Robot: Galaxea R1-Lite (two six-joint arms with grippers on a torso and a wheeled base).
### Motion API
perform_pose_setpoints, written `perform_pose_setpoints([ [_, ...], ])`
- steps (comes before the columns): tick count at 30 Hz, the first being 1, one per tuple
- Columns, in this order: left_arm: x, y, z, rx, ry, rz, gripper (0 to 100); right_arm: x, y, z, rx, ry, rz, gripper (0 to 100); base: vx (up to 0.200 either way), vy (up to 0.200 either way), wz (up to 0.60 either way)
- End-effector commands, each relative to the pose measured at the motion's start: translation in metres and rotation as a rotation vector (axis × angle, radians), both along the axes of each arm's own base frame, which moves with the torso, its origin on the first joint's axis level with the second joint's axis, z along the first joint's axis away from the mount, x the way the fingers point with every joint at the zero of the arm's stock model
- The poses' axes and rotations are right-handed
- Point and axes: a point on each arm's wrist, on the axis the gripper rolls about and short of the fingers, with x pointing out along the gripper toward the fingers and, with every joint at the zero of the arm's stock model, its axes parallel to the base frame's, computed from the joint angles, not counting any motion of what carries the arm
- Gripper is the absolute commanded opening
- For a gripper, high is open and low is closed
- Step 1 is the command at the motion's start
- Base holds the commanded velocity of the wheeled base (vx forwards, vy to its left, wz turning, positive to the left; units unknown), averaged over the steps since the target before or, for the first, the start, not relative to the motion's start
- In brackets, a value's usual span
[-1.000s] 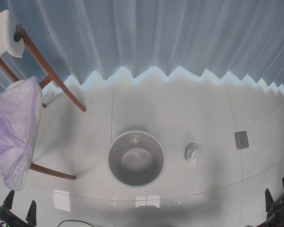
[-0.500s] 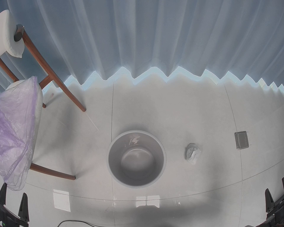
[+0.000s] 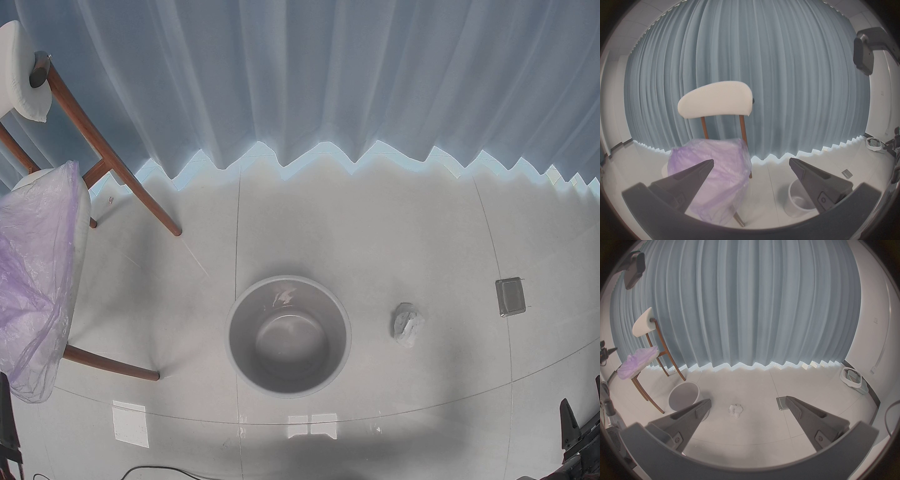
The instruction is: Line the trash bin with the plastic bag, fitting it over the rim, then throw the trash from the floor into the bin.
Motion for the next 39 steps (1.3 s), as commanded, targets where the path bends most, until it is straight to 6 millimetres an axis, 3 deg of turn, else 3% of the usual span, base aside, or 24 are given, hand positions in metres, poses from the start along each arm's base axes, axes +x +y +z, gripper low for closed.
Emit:
perform_pose_setpoints([
  [1,0.024,0.001,0.069,0.086,0.125,-0.041,100,0.000,0.000,-0.005,-0.001,0.002,0.000,100,0.000,0.000,0.00],
  [7,0.071,-0.003,0.101,0.336,0.305,-0.020,100,0.000,0.000,-0.005,0.001,0.002,0.000,100,0.000,0.000,0.00],
  [13,0.114,-0.004,0.105,0.646,0.471,0.051,100,0.000,0.000,-0.005,0.001,0.002,0.000,100,0.000,0.000,0.00],
  [18,0.137,-0.007,0.116,0.942,0.540,0.187,100,0.000,0.000,-0.005,-0.001,0.002,0.000,100,0.000,0.000,0.00],
  [23,0.147,-0.009,0.109,0.979,0.596,0.166,100,0.000,0.000,-0.005,-0.001,0.002,0.000,100,0.000,0.000,0.00],
  [24,0.159,-0.012,0.103,0.970,0.635,0.132,100,0.000,0.000,-0.005,0.001,0.002,0.000,100,0.000,0.000,0.00],
  [27,0.166,-0.018,0.099,0.868,0.652,0.078,100,0.000,0.000,-0.005,0.001,0.002,0.000,100,0.000,0.000,0.00],
  [34,0.167,-0.041,0.100,0.817,0.597,-0.091,100,0.000,0.000,-0.005,0.001,0.002,0.000,100,0.000,0.000,0.00],
  [37,0.161,-0.067,0.094,0.868,0.510,-0.403,100,0.000,0.000,-0.005,0.001,0.002,0.000,100,0.000,0.000,0.00],
  [39,0.161,-0.068,0.095,0.875,0.502,-0.415,100,0.000,0.000,-0.005,0.001,0.002,0.000,100,0.000,0.000,0.00],
])
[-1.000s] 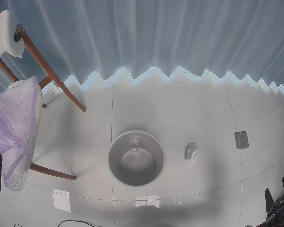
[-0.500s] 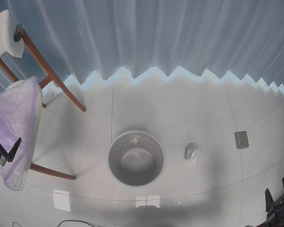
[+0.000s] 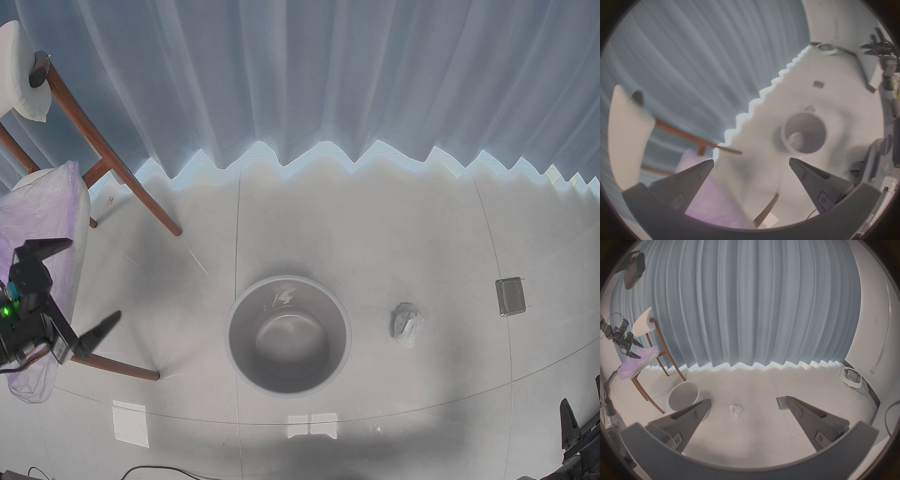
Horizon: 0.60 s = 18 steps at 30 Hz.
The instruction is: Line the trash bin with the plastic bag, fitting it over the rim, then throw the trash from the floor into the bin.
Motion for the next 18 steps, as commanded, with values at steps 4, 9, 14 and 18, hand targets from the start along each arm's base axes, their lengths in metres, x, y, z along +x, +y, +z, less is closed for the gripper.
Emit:
perform_pose_setpoints([
  [4,-0.010,-0.039,-0.011,0.205,-0.002,-0.229,100,0.000,0.000,-0.005,-0.001,0.002,0.001,100,0.000,0.000,0.00],
  [9,-0.032,-0.050,-0.038,0.369,-0.010,-0.108,100,0.000,0.000,-0.005,0.001,0.002,0.001,100,0.000,0.000,0.00],
  [14,-0.040,-0.049,-0.050,0.430,-0.085,0.267,100,0.000,0.000,-0.005,0.001,0.002,0.001,100,0.000,0.000,0.00],
  [18,-0.038,-0.043,-0.053,0.432,-0.116,0.470,100,0.000,0.000,-0.005,0.001,0.002,0.001,100,0.000,0.000,0.00],
])
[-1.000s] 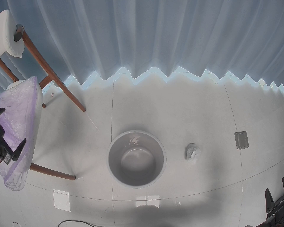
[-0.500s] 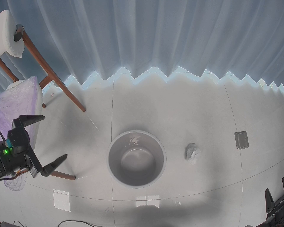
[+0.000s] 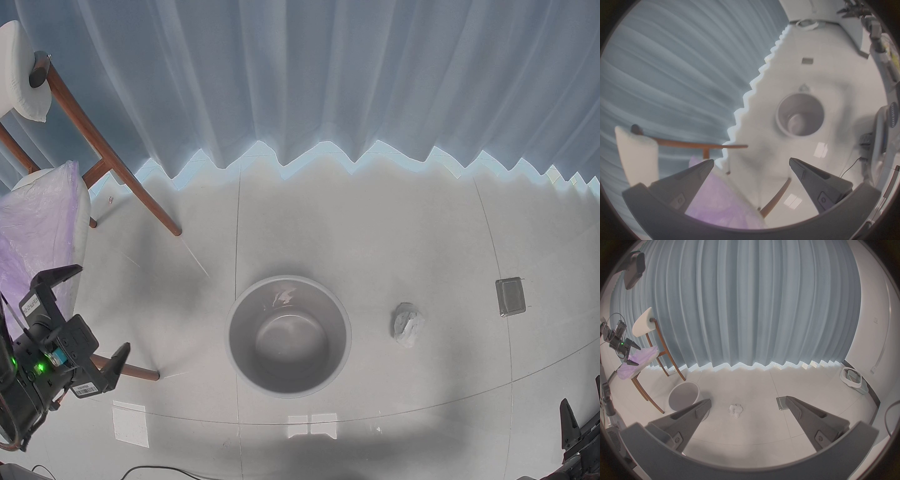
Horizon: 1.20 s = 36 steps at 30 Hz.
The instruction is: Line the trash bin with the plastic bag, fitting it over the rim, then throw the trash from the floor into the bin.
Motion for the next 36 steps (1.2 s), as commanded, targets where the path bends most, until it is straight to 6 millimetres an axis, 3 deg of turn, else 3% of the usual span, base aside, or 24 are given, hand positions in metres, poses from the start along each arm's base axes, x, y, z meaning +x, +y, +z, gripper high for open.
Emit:
perform_pose_setpoints([
  [1,-0.016,-0.001,-0.026,0.160,-0.141,0.395,100,0.000,0.000,-0.005,-0.001,0.002,0.001,100,0.000,0.000,0.00],
  [7,-0.013,0.002,-0.026,0.171,-0.131,0.419,100,0.000,0.000,-0.005,-0.001,0.002,0.001,100,0.000,0.000,0.00],
  [13,-0.011,0.001,-0.028,0.141,-0.074,0.299,100,0.000,0.000,-0.005,-0.001,0.002,0.001,100,0.000,0.000,0.00],
  [18,-0.004,0.005,-0.023,0.116,-0.055,0.300,100,0.000,0.000,-0.005,-0.001,0.002,0.001,100,0.000,0.000,0.00],
  [21,0.004,0.008,-0.008,0.111,-0.013,0.270,100,0.000,0.000,-0.005,0.001,0.002,0.001,100,0.000,0.000,0.00],
  [24,0.028,0.009,0.013,0.080,0.108,0.136,100,0.000,0.000,-0.005,-0.001,0.002,0.001,100,0.000,0.000,0.00],
  [27,0.045,0.023,0.048,0.115,0.111,0.086,100,0.000,0.000,-0.005,-0.001,0.002,0.001,100,0.000,0.000,0.00],
  [33,0.033,0.055,0.101,0.157,0.171,0.227,100,0.000,0.000,-0.005,-0.001,0.002,0.001,100,0.000,0.000,0.00],
  [36,0.024,0.069,0.107,0.160,0.180,0.327,100,0.000,0.000,-0.005,0.001,0.002,0.001,100,0.000,0.000,0.00],
])
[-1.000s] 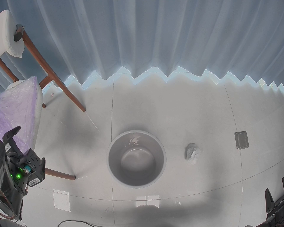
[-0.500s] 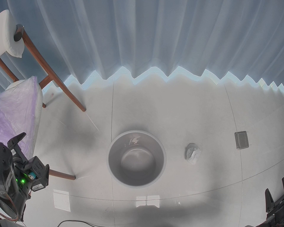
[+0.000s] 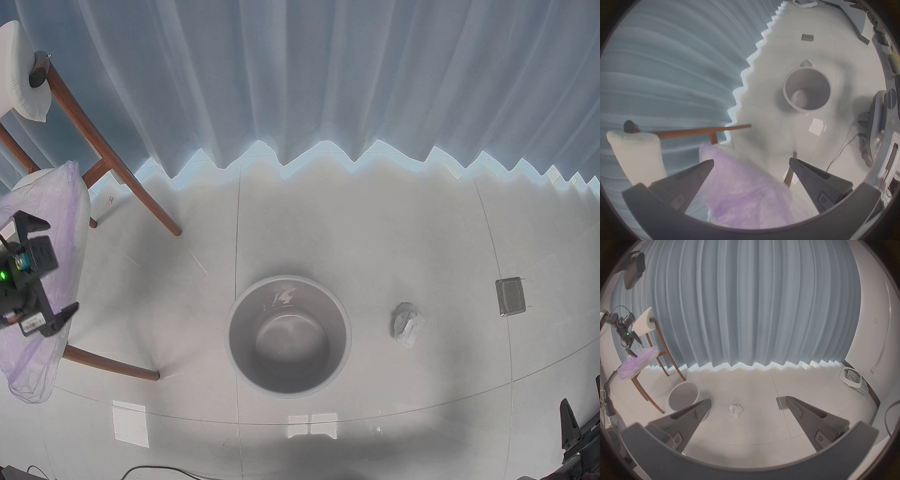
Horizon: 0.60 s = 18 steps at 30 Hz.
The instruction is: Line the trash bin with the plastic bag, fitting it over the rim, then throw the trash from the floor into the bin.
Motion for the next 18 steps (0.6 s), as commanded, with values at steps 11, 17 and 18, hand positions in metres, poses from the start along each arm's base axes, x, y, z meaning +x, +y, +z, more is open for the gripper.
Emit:
perform_pose_setpoints([
  [11,-0.016,0.051,-0.033,-0.012,0.007,0.440,100,0.000,0.000,-0.005,0.001,0.002,0.001,100,0.000,0.000,0.00],
  [17,-0.012,0.052,-0.072,-0.036,0.025,0.486,100,0.000,0.000,-0.005,-0.001,0.002,0.001,100,0.000,0.000,0.00],
  [18,-0.012,0.052,-0.074,-0.039,0.025,0.489,100,0.000,0.000,-0.005,-0.001,0.002,0.001,100,0.000,0.000,0.00],
])
